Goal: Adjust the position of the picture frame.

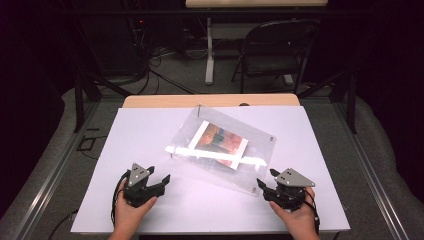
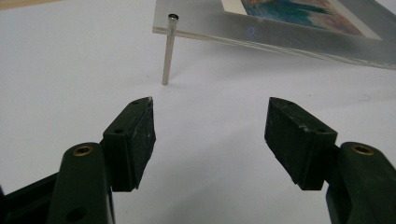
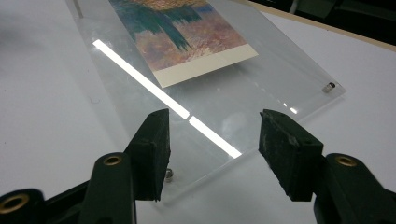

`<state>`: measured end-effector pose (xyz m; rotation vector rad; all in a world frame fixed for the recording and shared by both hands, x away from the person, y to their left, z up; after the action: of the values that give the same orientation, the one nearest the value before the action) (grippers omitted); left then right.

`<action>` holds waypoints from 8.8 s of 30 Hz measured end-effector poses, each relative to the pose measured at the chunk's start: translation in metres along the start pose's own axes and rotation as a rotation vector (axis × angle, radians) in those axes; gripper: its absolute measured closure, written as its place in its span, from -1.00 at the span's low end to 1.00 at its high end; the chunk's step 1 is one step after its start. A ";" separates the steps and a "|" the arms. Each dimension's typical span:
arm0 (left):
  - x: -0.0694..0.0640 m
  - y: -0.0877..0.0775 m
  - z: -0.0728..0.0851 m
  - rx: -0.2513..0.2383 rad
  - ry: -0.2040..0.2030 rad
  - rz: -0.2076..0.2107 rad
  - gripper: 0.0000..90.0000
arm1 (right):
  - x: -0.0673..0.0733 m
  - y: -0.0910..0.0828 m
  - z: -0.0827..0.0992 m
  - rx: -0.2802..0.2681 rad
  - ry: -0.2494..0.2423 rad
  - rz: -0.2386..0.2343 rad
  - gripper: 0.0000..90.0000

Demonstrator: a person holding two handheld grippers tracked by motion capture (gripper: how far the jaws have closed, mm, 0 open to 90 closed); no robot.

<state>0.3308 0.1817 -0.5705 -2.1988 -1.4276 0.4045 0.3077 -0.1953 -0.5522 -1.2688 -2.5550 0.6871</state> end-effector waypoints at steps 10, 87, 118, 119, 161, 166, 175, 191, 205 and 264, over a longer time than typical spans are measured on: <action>0.002 0.003 0.000 0.012 -0.049 0.031 -0.18 | 0.000 0.000 0.004 0.020 0.037 -0.026 0.13; 0.002 0.067 -0.032 0.117 0.050 0.051 0.83 | 0.045 0.026 0.006 0.201 0.188 -0.325 1.00; -0.028 0.037 -0.015 0.150 0.110 0.137 0.85 | 0.006 0.036 0.007 0.270 0.342 -0.279 1.00; -0.030 0.036 -0.013 0.157 0.120 0.142 0.84 | 0.002 0.035 0.006 0.265 0.346 -0.262 1.00; -0.104 0.018 -0.016 0.109 0.160 0.329 0.90 | -0.036 0.069 -0.011 0.371 0.436 -0.212 1.00; -0.114 0.023 -0.018 0.106 0.156 0.352 0.90 | -0.038 0.082 -0.017 0.393 0.428 -0.209 1.00; -0.139 0.030 -0.020 0.113 0.168 0.413 0.89 | -0.056 0.090 -0.017 0.393 0.456 -0.165 1.00; -0.177 0.057 -0.016 0.153 0.184 0.454 0.83 | -0.046 0.027 -0.004 0.272 0.360 -0.124 0.77; -0.092 0.030 -0.018 0.112 0.073 0.338 0.00 | -0.009 0.010 0.000 0.146 0.217 -0.155 0.10; -0.012 0.106 -0.057 0.123 0.022 0.152 0.87 | 0.049 0.015 0.017 0.125 0.165 -0.278 0.20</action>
<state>0.4355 0.1217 -0.5804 -2.2120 -1.1954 0.5054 0.2819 -0.1542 -0.5750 -0.8705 -2.4451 0.6420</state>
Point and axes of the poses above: each handheld gripper's, and its own axes: y roughly forward along the jaws, z roughly out of its underside, x roughly to its left, the point moved 6 cm from there along y, roughly forward along the jaws, and after that the axes turned 7 degrees about -z, right-handed, at the moved point
